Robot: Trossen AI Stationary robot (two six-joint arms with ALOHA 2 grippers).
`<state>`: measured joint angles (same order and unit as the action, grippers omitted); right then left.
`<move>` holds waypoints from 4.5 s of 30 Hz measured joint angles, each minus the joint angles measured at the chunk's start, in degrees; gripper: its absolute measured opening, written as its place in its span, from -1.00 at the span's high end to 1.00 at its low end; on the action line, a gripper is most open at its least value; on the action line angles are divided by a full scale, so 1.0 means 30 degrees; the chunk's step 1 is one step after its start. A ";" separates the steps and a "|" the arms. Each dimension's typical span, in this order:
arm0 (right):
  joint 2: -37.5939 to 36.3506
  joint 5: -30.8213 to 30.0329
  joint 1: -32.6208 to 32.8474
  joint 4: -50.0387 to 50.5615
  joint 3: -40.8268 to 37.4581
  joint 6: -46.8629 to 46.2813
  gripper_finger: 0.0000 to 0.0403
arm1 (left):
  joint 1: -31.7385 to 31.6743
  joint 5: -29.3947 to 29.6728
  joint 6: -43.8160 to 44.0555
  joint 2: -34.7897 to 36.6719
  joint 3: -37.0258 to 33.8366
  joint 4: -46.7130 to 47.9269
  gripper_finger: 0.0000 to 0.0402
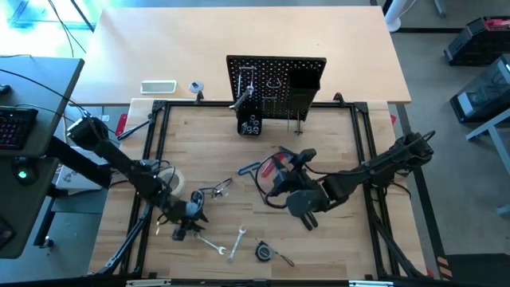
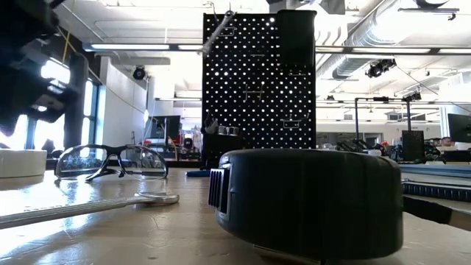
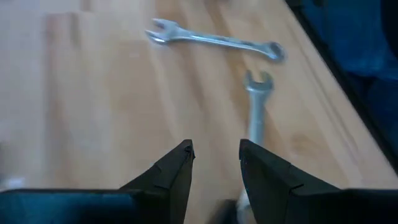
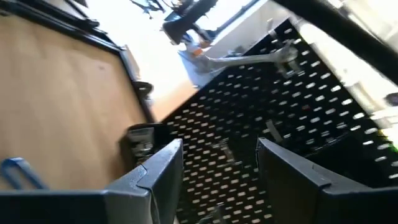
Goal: Hang tools onto peg board
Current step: Hang the bottom left wrench onto the peg board
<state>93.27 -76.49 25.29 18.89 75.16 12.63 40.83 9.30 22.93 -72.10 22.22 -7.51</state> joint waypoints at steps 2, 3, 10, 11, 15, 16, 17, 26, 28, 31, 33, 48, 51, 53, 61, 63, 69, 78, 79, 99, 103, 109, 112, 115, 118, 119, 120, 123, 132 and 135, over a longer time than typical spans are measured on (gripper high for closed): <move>0.0000 0.0827 0.0129 0.1589 0.0000 -0.2128 0.02 | 0.0584 0.0000 0.0491 -0.0637 0.0000 -0.0605 0.37; 0.0000 0.1249 0.0165 0.2278 -0.0003 -0.3130 0.02 | 0.0848 0.0001 0.0784 -0.0891 0.0000 -0.0830 0.37; 0.0051 0.4262 0.0309 0.5422 -0.0015 -0.7657 0.02 | 0.1847 0.0507 0.1757 -0.2378 0.0560 -0.1758 0.37; 0.0051 0.4561 0.0309 0.5586 -0.0015 -0.7889 0.02 | 0.1880 0.0574 0.1585 -0.2642 0.0724 -0.2181 0.37; 0.0051 0.4902 0.0522 0.5709 -0.0015 -0.8270 0.02 | 0.1874 0.0583 0.0518 -0.3781 0.1506 -0.2432 0.37; 0.0051 0.4924 0.0600 0.5699 -0.0015 -0.8258 0.02 | 0.1874 0.0560 0.0301 -0.4068 0.1671 -0.2395 0.37; 0.0051 0.4963 0.0667 0.5691 -0.0015 -0.8259 0.02 | 0.1874 0.0439 0.0225 -0.4346 0.1804 -0.2351 0.37; 0.0051 0.5102 0.1030 0.5782 -0.0015 -0.8867 0.02 | 0.1910 0.0697 0.0126 -0.5857 0.2397 -0.1075 0.37; 0.0051 0.5133 0.1037 0.5866 -0.0015 -0.9061 0.02 | 0.1914 0.1172 0.0024 -0.5952 0.2415 -0.0790 0.37; 0.0051 0.5208 0.1059 0.5917 -0.0015 -0.9067 0.02 | 0.1932 0.2263 0.0039 -0.6099 0.2456 -0.0044 0.37; 0.0051 0.5230 0.1078 0.5917 -0.0015 -0.9067 0.02 | 0.1919 0.3102 -0.0117 -0.6244 0.2478 0.0208 0.37; 0.0058 0.5343 0.1088 0.5923 -0.0015 -0.9220 0.02 | -0.2569 0.6280 -0.4644 -0.7271 0.2389 -0.1933 0.37; 0.0058 0.5417 0.1088 0.5971 -0.0015 -0.9460 0.02 | -0.3594 0.6368 -0.5503 -0.7313 0.2339 -0.2877 0.37; 0.0058 0.5496 0.1088 0.6197 -0.0015 -0.9829 0.02 | -0.4114 0.6434 -0.5813 -0.7315 0.2324 -0.3544 0.37; 0.0646 0.5663 0.1103 0.6834 -0.0015 -1.0764 0.02 | -0.4803 0.6634 -0.5531 -0.7300 0.2339 -0.3201 0.37; 0.1125 0.5670 0.1103 0.6812 -0.0015 -1.0783 0.02 | -0.4847 0.6768 -0.5351 -0.7298 0.2339 -0.3199 0.37; 0.3148 0.6260 0.0943 0.6821 -0.0015 -1.1449 0.02 | -0.5056 0.6776 -0.6313 -0.7205 0.2361 -0.3278 0.37; 0.5661 0.6522 0.0964 0.5753 -0.0022 -1.2775 0.02 | -0.7406 0.4195 -0.7637 -0.7198 0.2368 -0.3810 0.37; 0.5848 0.6522 0.0998 0.5496 -0.0022 -1.2769 0.02 | -0.7724 0.3514 -0.7799 -0.7198 0.2368 -0.4014 0.37; 0.6193 0.6518 0.0963 0.4671 -0.0022 -1.2720 0.02 | -1.0861 -0.4367 -1.0156 -0.7169 0.2382 -0.6189 0.63; 0.6193 0.6522 0.0878 0.4636 -0.0022 -1.2710 0.02 | -1.1118 -0.4340 -1.0337 -0.7169 0.2390 -0.6468 0.67; 0.6193 0.6515 0.0855 0.4467 -0.0022 -1.2710 0.02 | -1.1641 -0.4123 -1.0567 -0.7169 0.2390 -0.6276 0.71; 0.6193 0.6515 0.0858 0.4460 -0.0022 -1.2710 0.02 | -1.1765 -0.4606 -1.0693 -0.7169 0.2390 -0.6302 0.71; 0.6193 0.6515 0.0855 0.4383 -0.0022 -1.2710 0.02 | -1.1757 -0.4832 -1.0693 -0.7169 0.2390 -0.6254 0.71; 0.6193 0.6515 0.0855 0.4358 -0.0022 -1.2710 0.02 | -1.1750 -0.5473 -1.0674 -0.7169 0.2390 -0.6230 0.71; 0.6193 0.6515 0.0855 0.4358 -0.0022 -1.2710 0.02 | -1.1750 -0.5583 -1.0604 -0.7169 0.2390 -0.6190 0.71; 0.6193 0.6515 0.0855 0.4351 -0.0022 -1.2710 0.02 | -1.1750 -0.5655 -1.0576 -0.7169 0.2390 -0.6124 0.71; 0.6193 0.6515 0.0863 0.4322 -0.0022 -1.2710 0.02 | -1.1750 -0.5727 -1.0525 -0.7169 0.2390 -0.5905 0.71; 0.6193 0.6511 0.0855 0.4274 -0.0022 -1.2727 0.02 | -1.1956 -0.5623 -1.0518 -0.7176 0.2390 -0.6002 0.71; 0.6193 0.6506 0.0855 0.4201 -0.0022 -1.2752 0.02 | -1.1991 -0.5943 -1.0525 -0.7176 0.2390 -0.6009 0.71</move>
<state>111.85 -56.97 27.86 31.49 75.09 -25.62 4.86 -8.53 -8.64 -93.62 29.39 -25.54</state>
